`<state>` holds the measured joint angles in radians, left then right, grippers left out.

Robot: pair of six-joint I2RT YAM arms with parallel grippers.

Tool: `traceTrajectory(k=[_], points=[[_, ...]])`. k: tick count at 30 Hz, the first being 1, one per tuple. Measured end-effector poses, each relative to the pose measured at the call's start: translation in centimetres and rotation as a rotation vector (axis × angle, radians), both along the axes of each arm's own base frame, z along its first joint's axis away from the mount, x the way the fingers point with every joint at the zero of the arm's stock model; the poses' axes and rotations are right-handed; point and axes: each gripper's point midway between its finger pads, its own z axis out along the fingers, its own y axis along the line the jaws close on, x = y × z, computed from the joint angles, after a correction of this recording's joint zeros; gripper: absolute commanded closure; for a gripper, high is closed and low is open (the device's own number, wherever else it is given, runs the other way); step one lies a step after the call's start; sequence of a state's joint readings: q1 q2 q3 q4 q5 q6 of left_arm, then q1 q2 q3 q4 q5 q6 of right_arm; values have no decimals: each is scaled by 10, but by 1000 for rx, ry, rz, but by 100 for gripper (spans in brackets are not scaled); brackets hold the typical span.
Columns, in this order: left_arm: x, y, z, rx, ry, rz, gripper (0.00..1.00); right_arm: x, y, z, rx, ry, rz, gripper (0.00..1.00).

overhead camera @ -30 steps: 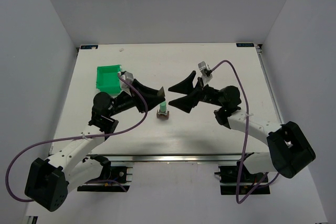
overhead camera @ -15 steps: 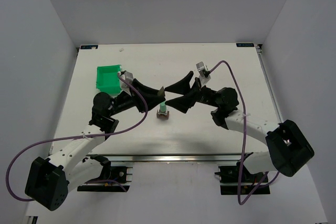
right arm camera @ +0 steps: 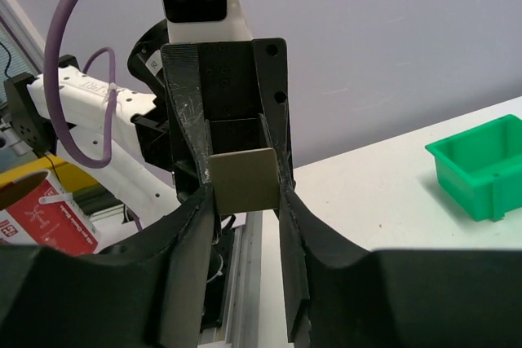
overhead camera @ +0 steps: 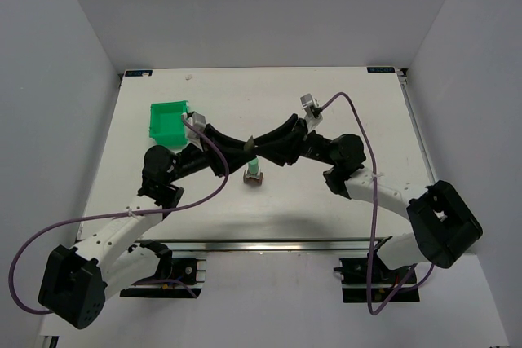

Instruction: Build the wood block tower

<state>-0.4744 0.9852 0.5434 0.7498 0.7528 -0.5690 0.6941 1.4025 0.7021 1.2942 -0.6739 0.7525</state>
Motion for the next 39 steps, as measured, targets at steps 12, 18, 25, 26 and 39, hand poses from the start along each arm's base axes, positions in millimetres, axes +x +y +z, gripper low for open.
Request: traceTrajectory(k=[12, 18, 25, 26, 39], points=[[2, 1, -1, 3, 9, 14, 41, 2, 2, 1, 7, 15, 11, 100], [3, 3, -18, 65, 45, 34, 2, 4, 6, 4, -45, -51, -29, 100], [-2, 21, -9, 71, 37, 142, 2, 30, -9, 34, -186, -174, -257, 100], [-1, 24, -8, 73, 42, 164, 2, 38, -11, 39, -225, -193, -294, 100], [37, 73, -49, 175, 330, 560, 2, 126, -67, -61, -1161, -285, -498, 100]])
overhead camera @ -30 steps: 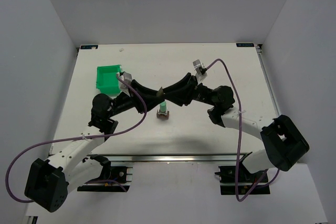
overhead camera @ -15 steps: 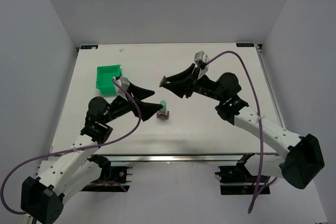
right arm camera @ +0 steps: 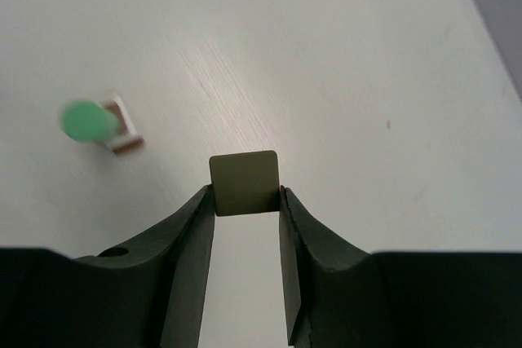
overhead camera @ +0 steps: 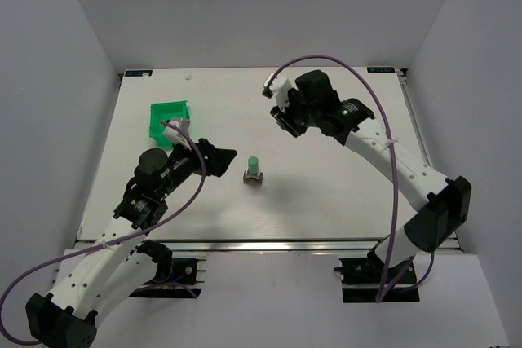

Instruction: Build the wood block tower

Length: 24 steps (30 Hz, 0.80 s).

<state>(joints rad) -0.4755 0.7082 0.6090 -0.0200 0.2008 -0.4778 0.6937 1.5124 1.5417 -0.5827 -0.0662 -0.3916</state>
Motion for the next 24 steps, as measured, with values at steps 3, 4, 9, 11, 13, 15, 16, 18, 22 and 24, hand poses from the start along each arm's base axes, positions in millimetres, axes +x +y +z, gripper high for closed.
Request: traceTrajectory(k=[3, 4, 9, 11, 13, 15, 16, 18, 22, 24], points=[[7, 12, -12, 16, 57, 89, 2, 6, -30, -48, -216, 69, -62, 100], [9, 16, -16, 21, 71, 116, 2, 6, -38, -61, -270, 95, -73, 100], [16, 35, -25, 46, 116, 233, 2, 5, -59, -113, -428, 212, -97, 100], [17, 39, -27, 51, 120, 258, 2, 3, -63, -133, -457, 257, -107, 100], [18, 42, -28, 55, 123, 275, 2, -1, -66, -153, -473, 307, -113, 100], [18, 44, -28, 57, 124, 284, 2, -6, -67, -171, -477, 352, -114, 100], [18, 44, -28, 57, 123, 286, 2, -9, -68, -178, -478, 369, -115, 100], [18, 44, -28, 57, 123, 288, 2, -13, -69, -191, -473, 401, -120, 100], [18, 44, -28, 57, 123, 288, 2, -13, -63, -208, -442, 430, -140, 100], [18, 44, -28, 58, 123, 288, 2, -13, -63, -216, -426, 436, -154, 100]])
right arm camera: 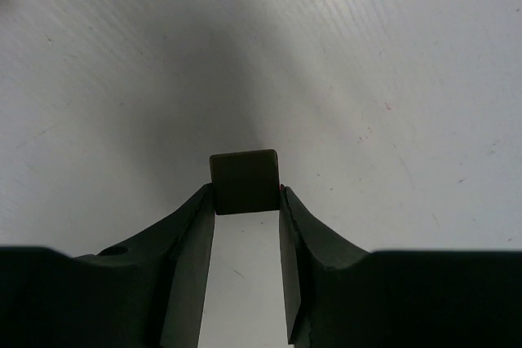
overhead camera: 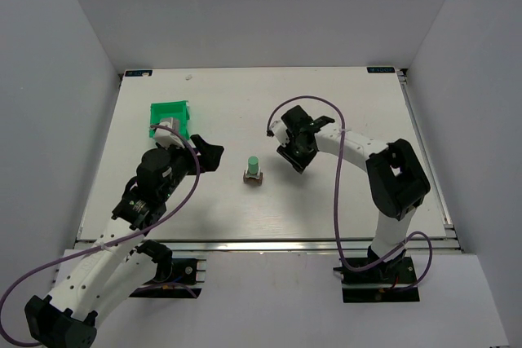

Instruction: Build the wood block tower

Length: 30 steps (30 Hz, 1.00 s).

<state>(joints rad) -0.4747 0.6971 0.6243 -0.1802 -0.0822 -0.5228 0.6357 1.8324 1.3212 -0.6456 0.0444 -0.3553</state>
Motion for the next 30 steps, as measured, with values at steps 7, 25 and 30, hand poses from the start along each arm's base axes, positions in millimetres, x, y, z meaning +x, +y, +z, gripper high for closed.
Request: traceTrajectory(k=[7, 25, 30], points=[[0, 0, 0, 2, 0, -1, 2, -1, -1, -19, 14, 9, -43, 100], [2, -2, -3, 9, 13, -5, 2, 16, 12, -24, 92, -61, -110, 82], [2, -2, -3, 9, 12, -5, 2, 18, 13, -26, 113, -85, -136, 85]])
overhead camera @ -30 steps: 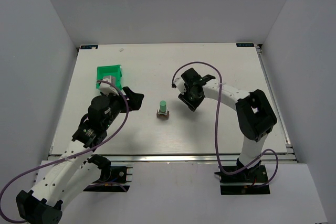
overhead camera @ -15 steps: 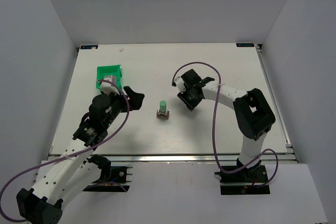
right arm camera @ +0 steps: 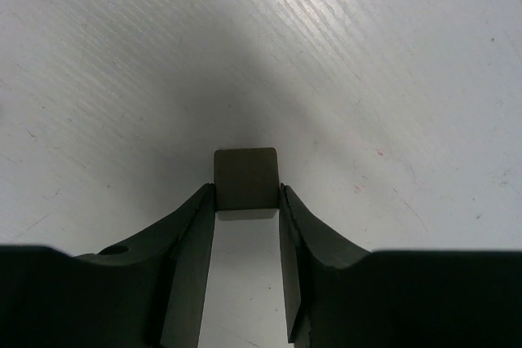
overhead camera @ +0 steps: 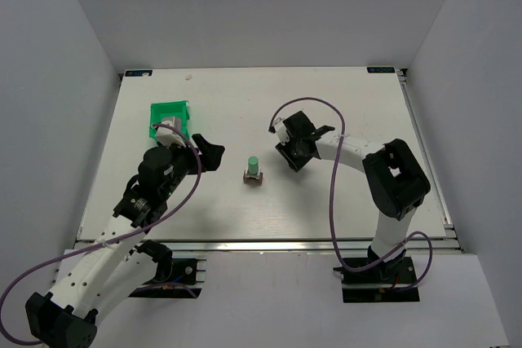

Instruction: Build the wood block tower

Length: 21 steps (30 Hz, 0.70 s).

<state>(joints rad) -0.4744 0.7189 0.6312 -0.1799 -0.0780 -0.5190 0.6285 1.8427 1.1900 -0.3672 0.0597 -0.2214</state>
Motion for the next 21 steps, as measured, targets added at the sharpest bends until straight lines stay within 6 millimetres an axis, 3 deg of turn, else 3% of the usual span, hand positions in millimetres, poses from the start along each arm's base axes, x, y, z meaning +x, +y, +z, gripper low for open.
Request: traceTrajectory(k=[3, 7, 11, 15, 21], points=[[0, 0, 0, 2, -1, -3, 2, 0, -1, 1, 10, -18, -13, 95], [0, -1, 0, 2, -1, -6, 2, -2, -6, 5, -1, -29, -22, 96], [0, 0, 0, 2, 1, -4, 2, -2, -9, 24, 1, -62, -6, 96], [1, 2, -3, 7, 10, 14, 2, 4, 2, 70, 39, -131, 61, 96], [3, 10, -7, 17, 21, 64, 2, 4, 46, 144, 124, -238, 243, 96]])
